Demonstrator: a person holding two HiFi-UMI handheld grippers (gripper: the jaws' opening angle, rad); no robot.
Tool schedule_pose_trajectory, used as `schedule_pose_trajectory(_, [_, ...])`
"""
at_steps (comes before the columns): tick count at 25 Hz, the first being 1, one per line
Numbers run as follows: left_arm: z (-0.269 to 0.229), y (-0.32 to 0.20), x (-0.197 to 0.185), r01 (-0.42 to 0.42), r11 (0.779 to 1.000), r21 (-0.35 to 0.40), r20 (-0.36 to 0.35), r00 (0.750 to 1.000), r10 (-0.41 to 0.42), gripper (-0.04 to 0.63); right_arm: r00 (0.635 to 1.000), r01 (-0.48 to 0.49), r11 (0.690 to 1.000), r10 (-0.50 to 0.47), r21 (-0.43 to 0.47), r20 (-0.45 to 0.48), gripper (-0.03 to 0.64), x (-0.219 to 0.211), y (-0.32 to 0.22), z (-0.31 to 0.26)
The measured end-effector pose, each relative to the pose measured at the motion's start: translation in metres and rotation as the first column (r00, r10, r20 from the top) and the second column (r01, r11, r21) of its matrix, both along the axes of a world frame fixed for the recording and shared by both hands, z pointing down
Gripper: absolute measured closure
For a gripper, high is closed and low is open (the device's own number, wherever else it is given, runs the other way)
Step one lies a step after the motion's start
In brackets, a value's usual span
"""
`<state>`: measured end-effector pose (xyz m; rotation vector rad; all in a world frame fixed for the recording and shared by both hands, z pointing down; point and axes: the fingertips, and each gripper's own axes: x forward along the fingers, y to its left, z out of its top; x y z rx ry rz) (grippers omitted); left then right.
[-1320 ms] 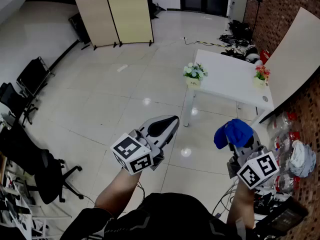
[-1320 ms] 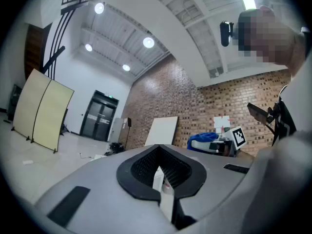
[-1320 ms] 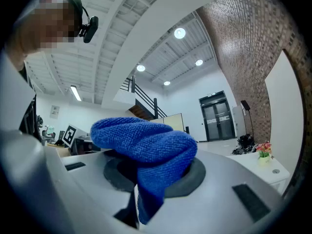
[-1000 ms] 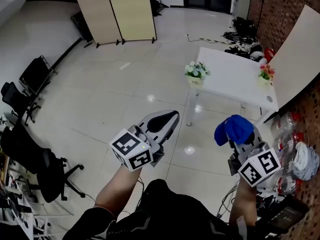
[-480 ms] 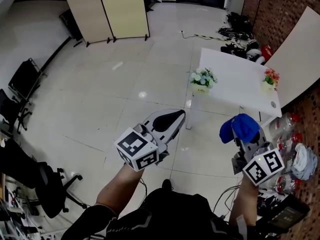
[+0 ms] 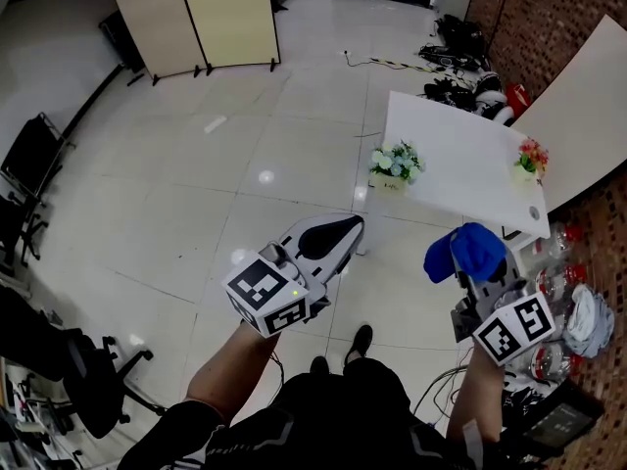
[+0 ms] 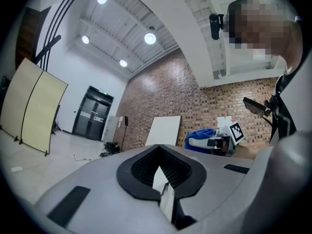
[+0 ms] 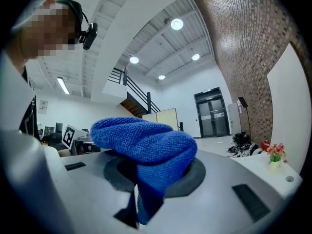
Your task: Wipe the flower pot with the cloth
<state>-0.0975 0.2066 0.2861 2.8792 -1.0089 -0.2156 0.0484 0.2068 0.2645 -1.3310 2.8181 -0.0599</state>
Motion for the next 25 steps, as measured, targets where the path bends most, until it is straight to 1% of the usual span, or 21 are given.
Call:
schedule_pose_trajectory(5, [-0.006,-0.049,0.009,0.038,0.999,0.015,0.034,0.999,-0.038,0.598,1.0,0.002,1.0,-0.003,0.023,0.016,0.528,0.013,-0.051,-0.007])
schedule_pose_trajectory(8, [-0.012,-0.078,0.029,0.025,0.998,0.051,0.105,0.994,-0.031,0.598,0.999,0.019,0.999,-0.021,0.05,0.025,0.528,0.024,-0.082,-0.016])
schedule_pose_trajectory(9, [-0.015,-0.088,0.036,0.019,0.998,0.058,0.115,0.993,-0.025,0.598,0.999,0.024,0.998,-0.026,0.059,0.032,0.528,0.029,-0.092,-0.02])
schedule_pose_trajectory(13, [-0.02,-0.124,0.053,0.025,0.999,0.039,0.079,0.996,-0.028,0.598,0.998,0.04,0.998,-0.042,0.054,0.042,0.528,0.047,-0.127,-0.02])
schedule_pose_trajectory(17, [-0.022,-0.155,0.064,-0.002,0.997,0.072,0.128,0.992,-0.007,0.598,0.998,0.045,0.998,-0.046,0.05,0.03,0.528,0.055,-0.161,-0.019])
schedule_pose_trajectory(19, [-0.022,-0.171,0.063,-0.016,0.997,0.077,0.134,0.991,0.005,0.597,0.998,0.045,0.998,-0.047,0.047,0.031,0.528,0.052,-0.178,-0.017])
schedule_pose_trajectory(25, [-0.015,-0.228,0.049,-0.044,0.997,0.066,0.083,0.996,0.038,0.598,1.0,0.002,1.0,-0.002,0.031,0.019,0.528,0.04,-0.228,-0.011])
